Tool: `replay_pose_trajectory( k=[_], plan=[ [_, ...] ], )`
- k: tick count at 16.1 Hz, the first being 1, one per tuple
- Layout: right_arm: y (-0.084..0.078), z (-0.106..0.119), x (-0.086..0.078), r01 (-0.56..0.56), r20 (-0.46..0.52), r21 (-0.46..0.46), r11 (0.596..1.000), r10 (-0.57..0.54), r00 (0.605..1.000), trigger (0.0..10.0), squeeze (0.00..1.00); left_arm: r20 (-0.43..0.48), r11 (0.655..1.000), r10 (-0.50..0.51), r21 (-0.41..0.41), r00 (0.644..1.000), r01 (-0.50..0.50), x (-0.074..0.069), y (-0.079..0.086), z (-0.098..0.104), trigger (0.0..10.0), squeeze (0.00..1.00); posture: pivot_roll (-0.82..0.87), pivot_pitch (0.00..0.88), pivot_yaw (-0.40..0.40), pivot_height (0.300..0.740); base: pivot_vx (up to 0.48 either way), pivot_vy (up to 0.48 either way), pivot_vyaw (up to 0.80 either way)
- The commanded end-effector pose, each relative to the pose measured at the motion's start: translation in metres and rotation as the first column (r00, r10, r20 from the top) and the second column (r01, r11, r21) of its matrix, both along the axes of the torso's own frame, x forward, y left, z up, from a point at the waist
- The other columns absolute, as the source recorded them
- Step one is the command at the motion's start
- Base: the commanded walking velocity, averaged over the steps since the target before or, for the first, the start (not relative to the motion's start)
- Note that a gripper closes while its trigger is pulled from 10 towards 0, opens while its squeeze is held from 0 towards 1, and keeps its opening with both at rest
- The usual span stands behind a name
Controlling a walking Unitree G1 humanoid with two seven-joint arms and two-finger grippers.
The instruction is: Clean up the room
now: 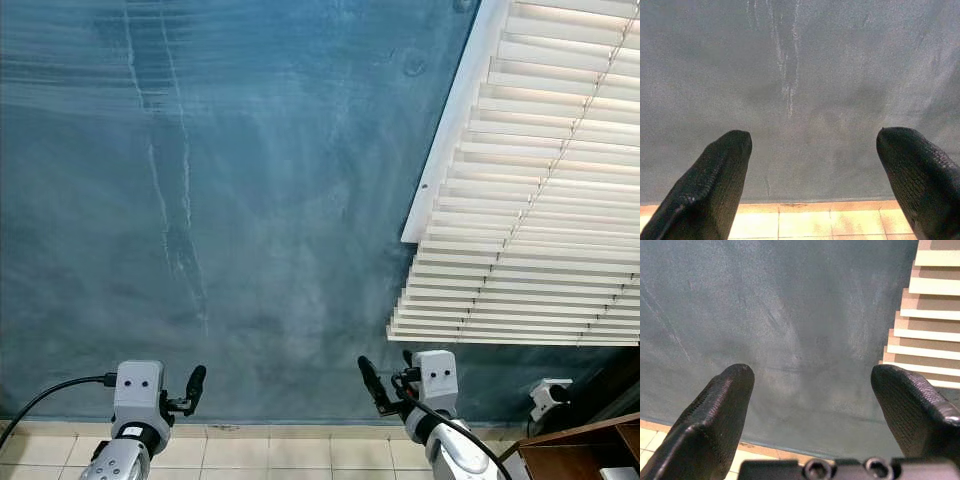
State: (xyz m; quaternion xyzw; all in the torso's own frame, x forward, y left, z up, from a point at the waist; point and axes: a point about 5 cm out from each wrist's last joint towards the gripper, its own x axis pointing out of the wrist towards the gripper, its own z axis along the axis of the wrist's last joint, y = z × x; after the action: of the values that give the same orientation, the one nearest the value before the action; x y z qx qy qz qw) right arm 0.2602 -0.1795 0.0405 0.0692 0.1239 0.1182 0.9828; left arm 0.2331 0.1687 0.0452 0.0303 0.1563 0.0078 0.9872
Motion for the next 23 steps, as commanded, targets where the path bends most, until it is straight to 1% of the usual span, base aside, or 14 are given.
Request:
replay_pose_trajectory(
  k=[1,2,5,7,9,10,12,13,14,17,20,21,22,23],
  plan=[
    [0.041,0.04,0.023,-0.062,0.088,0.043,0.997,0.058,0.994,10.0,0.0,0.011,0.999,0.025,0.029,1.0,-0.025,0.018,0.003,0.024,10.0,0.0,0.08,0.06,-0.067,0.74,0.0,0.0,0.0],
    [0.016,-0.001,0.008,0.034,0.037,-0.039,0.999,-0.033,0.999,10.0,0.0,0.049,0.997,-0.077,0.014,0.996,0.077,0.034,0.002,0.004,10.0,0.0,0.05,0.0,-0.059,0.74,0.0,0.0,0.0],
    [0.017,-0.003,0.009,0.056,0.039,-0.038,0.998,-0.055,0.998,10.0,0.0,0.051,0.994,-0.108,0.022,0.993,0.107,0.038,0.001,0.003,10.0,0.0,0.05,0.0,-0.047,0.74,0.0,0.0,0.0],
    [0.018,-0.001,0.009,0.05,0.049,-0.035,0.998,-0.048,0.998,10.0,0.0,0.05,0.995,-0.103,0.009,0.993,0.102,0.036,0.001,0.003,10.0,0.0,0.05,0.0,-0.052,0.74,0.0,0.0,0.0],
    [0.014,0.005,0.003,0.091,0.074,0.014,0.996,-0.091,0.993,10.0,0.0,0.046,0.996,-0.083,0.02,0.995,0.082,0.025,0.008,-0.002,10.0,0.0,0.05,0.0,-0.061,0.74,0.0,0.0,0.0],
    [0.014,0.005,-0.005,0.079,0.092,0.019,0.997,-0.081,0.992,10.0,0.0,0.057,0.987,-0.137,0.087,0.989,0.131,0.014,0.006,-0.002,10.0,0.0,0.06,0.0,-0.063,0.74,0.0,0.0,0.0],
    [0.015,0.002,-0.009,0.074,0.078,0.011,0.997,-0.075,0.994,10.0,0.0,0.063,0.98,-0.175,0.104,0.983,0.168,0.014,0.001,0.0,10.0,0.0,0.06,0.0,-0.051,0.74,0.0,0.0,0.0],
    [0.016,0.001,-0.009,0.078,0.082,0.021,0.997,-0.079,0.993,10.0,1.0,0.053,0.981,-0.176,0.096,0.983,0.171,0.018,0.0,0.001,10.0,0.98,0.06,0.0,-0.032,0.74,0.0,0.0,0.0],
    [0.018,0.002,-0.008,0.084,0.087,0.019,0.996,-0.086,0.993,10.0,1.0,0.046,0.981,-0.177,0.082,0.983,0.173,0.021,0.002,0.002,10.0,1.0,0.06,0.0,-0.024,0.74,0.0,0.0,0.0],
    [0.023,0.004,-0.014,0.068,0.094,-0.002,0.998,-0.067,0.993,10.0,1.0,0.06,0.987,-0.15,0.069,0.987,0.146,0.018,0.009,0.004,10.0,1.0,0.05,0.0,-0.016,0.74,0.0,0.0,0.0],
    [0.013,0.003,-0.025,0.093,0.094,-0.024,0.995,-0.09,0.992,10.0,1.0,0.114,0.993,-0.094,0.084,0.989,0.085,0.013,0.015,0.012,10.0,1.0,0.04,0.0,-0.026,0.74,0.0,0.0,0.0],
    [0.002,0.002,-0.028,0.158,0.09,-0.048,0.986,-0.153,0.984,10.0,1.0,0.123,0.996,-0.016,0.09,0.992,0.005,0.009,0.026,0.013,10.0,1.0,0.05,0.0,-0.038,0.74,0.0,0.0,0.0],
    [0.0,0.001,-0.03,0.166,0.085,-0.04,0.985,-0.162,0.983,10.0,1.0,0.122,0.996,0.013,0.086,0.992,-0.024,0.006,0.03,0.012,10.0,1.0,0.05,0.0,-0.041,0.74,0.0,0.0,0.0],
    [0.004,0.001,-0.035,0.136,0.085,-0.024,0.99,-0.133,0.987,10.0,1.0,0.115,0.996,0.039,0.073,0.993,-0.048,-0.002,0.036,0.012,10.0,1.0,0.05,0.003,-0.047,0.74,0.0,0.0,0.0]
  ],
)
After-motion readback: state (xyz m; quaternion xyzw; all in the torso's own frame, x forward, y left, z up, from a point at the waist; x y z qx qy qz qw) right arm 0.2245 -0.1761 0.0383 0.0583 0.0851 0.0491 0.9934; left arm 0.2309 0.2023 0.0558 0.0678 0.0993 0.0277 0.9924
